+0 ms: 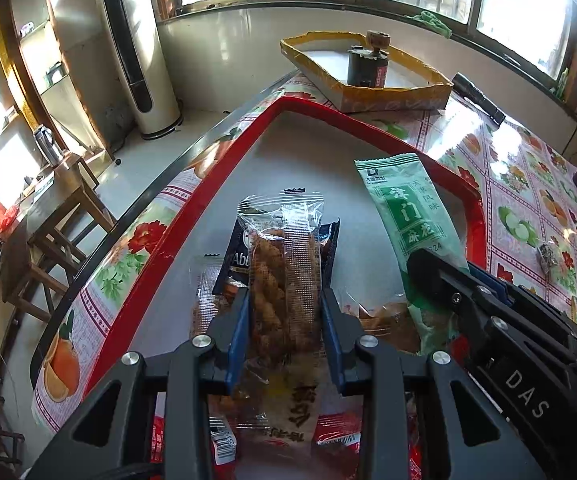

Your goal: Organize snacks

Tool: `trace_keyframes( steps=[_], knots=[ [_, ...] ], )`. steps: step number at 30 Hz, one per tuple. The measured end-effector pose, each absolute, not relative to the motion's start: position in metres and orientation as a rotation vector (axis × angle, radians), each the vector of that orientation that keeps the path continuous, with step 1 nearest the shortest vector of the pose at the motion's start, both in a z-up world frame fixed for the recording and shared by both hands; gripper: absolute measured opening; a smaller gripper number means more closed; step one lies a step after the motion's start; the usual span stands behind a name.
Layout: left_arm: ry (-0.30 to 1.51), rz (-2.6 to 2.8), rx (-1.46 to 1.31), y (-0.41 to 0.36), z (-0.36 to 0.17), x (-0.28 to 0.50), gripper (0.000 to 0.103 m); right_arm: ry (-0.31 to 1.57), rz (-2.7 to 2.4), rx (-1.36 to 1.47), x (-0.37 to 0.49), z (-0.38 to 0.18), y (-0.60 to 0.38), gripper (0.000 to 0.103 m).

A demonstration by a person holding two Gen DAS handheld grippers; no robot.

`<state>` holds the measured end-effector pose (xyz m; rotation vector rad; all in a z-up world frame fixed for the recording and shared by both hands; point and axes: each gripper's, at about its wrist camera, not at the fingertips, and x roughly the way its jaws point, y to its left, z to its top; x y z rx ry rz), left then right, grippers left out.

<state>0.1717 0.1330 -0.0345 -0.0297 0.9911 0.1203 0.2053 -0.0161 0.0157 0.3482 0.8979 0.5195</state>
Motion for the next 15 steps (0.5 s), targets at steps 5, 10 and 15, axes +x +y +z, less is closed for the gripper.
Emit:
trace_keyframes(
  steps=[5, 10, 15],
  knots=[
    [0.99, 0.119, -0.032, 0.133, -0.034, 0.17, 0.035, 0.909, 0.518, 0.343, 0.209, 0.013, -0.014, 0.027],
    [0.971, 0.111, -0.042, 0.132, -0.028, 0.163, 0.038, 0.917, 0.511, 0.36, 0.209, 0.012, -0.018, 0.029],
    [0.925, 0.116, -0.028, 0.128, -0.015, 0.153, 0.041, 0.904, 0.504, 0.385, 0.203, 0.017, -0.026, 0.046]
  ],
)
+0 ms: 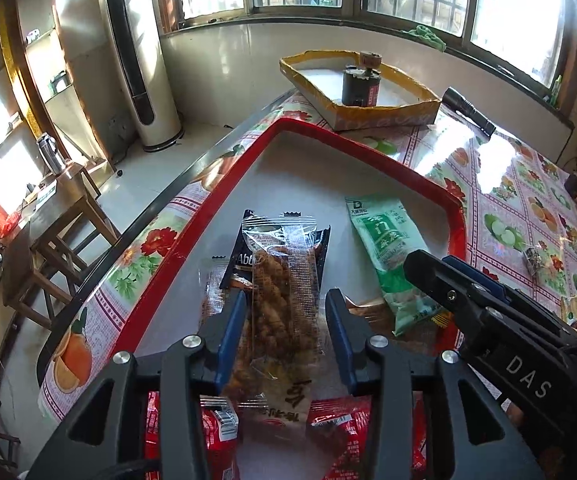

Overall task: Organize snacks
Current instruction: 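Open both grippers to drop the two bags into the tray, then move both grippers back over the remaining snacks on the table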

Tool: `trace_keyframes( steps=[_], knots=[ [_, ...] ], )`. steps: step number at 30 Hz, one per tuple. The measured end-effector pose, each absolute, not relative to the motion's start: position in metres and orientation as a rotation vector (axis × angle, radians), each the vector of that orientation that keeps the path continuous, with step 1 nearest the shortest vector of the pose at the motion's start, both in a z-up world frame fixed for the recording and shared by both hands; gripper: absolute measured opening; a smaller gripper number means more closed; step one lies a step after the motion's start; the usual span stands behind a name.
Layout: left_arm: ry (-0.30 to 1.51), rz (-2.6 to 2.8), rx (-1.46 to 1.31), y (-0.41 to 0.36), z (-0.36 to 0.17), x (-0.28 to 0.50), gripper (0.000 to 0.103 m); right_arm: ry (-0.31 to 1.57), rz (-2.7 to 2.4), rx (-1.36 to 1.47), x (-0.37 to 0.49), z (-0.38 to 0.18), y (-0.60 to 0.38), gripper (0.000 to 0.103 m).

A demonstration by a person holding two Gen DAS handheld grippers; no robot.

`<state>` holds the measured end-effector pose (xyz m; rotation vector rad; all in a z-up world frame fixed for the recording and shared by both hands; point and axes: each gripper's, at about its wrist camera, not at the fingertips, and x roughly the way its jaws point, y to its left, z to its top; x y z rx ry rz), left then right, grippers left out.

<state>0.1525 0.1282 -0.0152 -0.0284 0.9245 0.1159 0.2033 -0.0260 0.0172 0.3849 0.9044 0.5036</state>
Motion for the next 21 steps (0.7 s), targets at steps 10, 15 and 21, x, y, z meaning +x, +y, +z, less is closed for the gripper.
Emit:
trace_keyframes(
  steps=[10, 15, 21],
  knots=[
    [0.825, 0.093, 0.029, 0.101, 0.011, 0.135, 0.055, 0.827, 0.456, 0.407, 0.164, 0.04, -0.069, 0.052],
    [0.807, 0.072, 0.055, 0.083, 0.016, 0.129, 0.059, 0.825, 0.397, 0.44, 0.144, 0.039, -0.105, 0.053],
    [0.799, 0.044, 0.077, 0.064, 0.02, 0.121, 0.064, 0.81, 0.326, 0.47, 0.12, 0.035, -0.146, 0.055]
  ],
)
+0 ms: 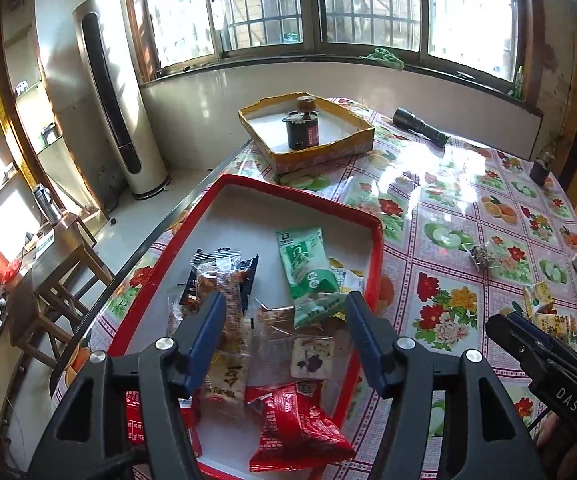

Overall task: Organize snacks
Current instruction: 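Move both grippers back over the remaining snacks on the table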

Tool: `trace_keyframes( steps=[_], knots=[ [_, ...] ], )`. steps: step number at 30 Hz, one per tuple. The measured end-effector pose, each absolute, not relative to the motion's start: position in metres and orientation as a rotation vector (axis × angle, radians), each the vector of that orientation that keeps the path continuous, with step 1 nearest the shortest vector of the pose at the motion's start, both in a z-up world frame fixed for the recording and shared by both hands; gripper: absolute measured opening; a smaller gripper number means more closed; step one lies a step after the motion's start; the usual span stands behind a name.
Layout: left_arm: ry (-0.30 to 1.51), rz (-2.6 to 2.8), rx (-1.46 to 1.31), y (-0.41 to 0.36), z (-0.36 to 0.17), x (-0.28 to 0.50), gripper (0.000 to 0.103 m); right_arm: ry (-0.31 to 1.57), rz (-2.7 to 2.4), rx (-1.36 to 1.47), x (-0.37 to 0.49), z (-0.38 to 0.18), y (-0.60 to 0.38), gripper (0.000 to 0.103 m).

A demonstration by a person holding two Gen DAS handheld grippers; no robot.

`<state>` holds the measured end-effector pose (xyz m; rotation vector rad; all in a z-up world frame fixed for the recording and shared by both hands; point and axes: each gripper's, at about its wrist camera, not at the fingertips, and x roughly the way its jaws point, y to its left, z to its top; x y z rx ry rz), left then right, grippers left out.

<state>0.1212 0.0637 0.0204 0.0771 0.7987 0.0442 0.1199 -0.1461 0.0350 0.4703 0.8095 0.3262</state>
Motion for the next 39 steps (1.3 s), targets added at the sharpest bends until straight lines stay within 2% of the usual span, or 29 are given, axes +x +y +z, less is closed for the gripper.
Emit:
trace_keyframes(
  steps=[14, 26, 39],
  knots=[
    [0.871, -0.092, 0.139, 0.007, 0.002, 0.113, 0.068, 0.824, 0.103, 0.587, 0.068, 0.005, -0.253, 0.056],
    [0.933, -0.19, 0.162, -0.029, -0.014, 0.113, 0.068, 0.817, 0.008, 0.612, 0.042, -0.006, -0.292, 0.064],
    [1.015, -0.352, 0.192, -0.103, -0.037, 0.187, 0.068, 0.816, -0.011, 0.638, 0.04, -0.007, -0.314, 0.068]
  ],
)
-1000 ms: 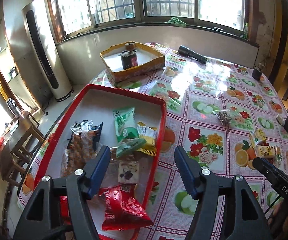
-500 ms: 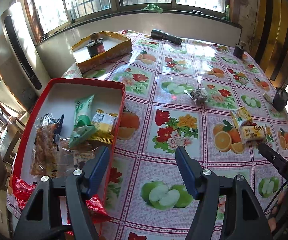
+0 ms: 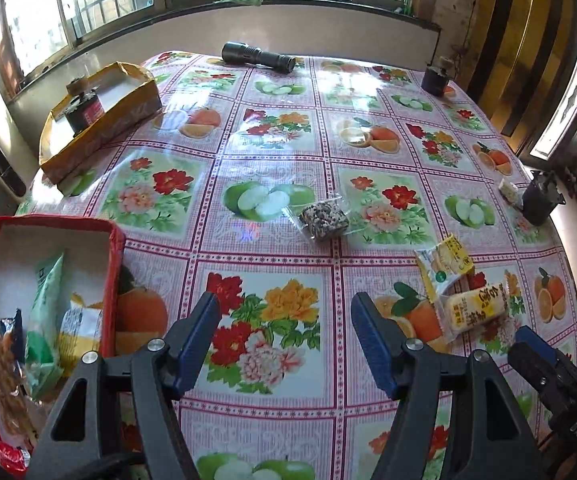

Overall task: Organize snacks
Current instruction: 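Move both grippers back over the remaining snacks on the table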

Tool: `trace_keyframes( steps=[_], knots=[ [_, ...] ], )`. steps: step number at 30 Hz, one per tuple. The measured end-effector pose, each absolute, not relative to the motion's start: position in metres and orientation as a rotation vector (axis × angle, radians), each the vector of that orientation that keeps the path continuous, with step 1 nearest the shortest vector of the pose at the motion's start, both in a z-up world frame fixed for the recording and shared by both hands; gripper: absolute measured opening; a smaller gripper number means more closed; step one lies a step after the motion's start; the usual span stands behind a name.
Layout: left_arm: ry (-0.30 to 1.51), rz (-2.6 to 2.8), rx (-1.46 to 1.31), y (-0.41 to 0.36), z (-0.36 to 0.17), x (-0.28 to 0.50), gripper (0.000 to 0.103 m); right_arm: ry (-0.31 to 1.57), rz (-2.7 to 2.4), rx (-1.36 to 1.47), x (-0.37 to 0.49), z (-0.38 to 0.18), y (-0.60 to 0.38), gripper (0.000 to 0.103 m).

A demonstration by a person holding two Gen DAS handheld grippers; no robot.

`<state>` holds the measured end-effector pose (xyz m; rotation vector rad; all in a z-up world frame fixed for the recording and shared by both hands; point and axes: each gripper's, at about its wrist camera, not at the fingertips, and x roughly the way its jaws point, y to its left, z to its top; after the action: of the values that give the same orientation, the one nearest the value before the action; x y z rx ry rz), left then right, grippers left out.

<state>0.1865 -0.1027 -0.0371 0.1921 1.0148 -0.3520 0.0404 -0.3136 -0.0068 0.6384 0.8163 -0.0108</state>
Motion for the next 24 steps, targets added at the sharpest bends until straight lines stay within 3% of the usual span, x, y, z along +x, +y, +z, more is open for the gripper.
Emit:
trace_keyframes(
  steps=[13, 21, 24],
  knots=[
    [1.126, -0.302, 0.164, -0.154, -0.077, 0.254, 0.068, 0.75, -0.165, 0.486, 0.101, 0.019, -0.367, 0.068],
    [1.148, -0.299, 0.153, -0.173, -0.086, 0.264, 0.068, 0.881, -0.308, 0.216, 0.194, 0.011, -0.389, 0.068],
    [1.128, -0.295, 0.199, -0.177, -0.089, 0.263, 0.062, 0.919, -0.367, 0.119, 0.217, 0.001, -0.391, 0.068]
  ],
)
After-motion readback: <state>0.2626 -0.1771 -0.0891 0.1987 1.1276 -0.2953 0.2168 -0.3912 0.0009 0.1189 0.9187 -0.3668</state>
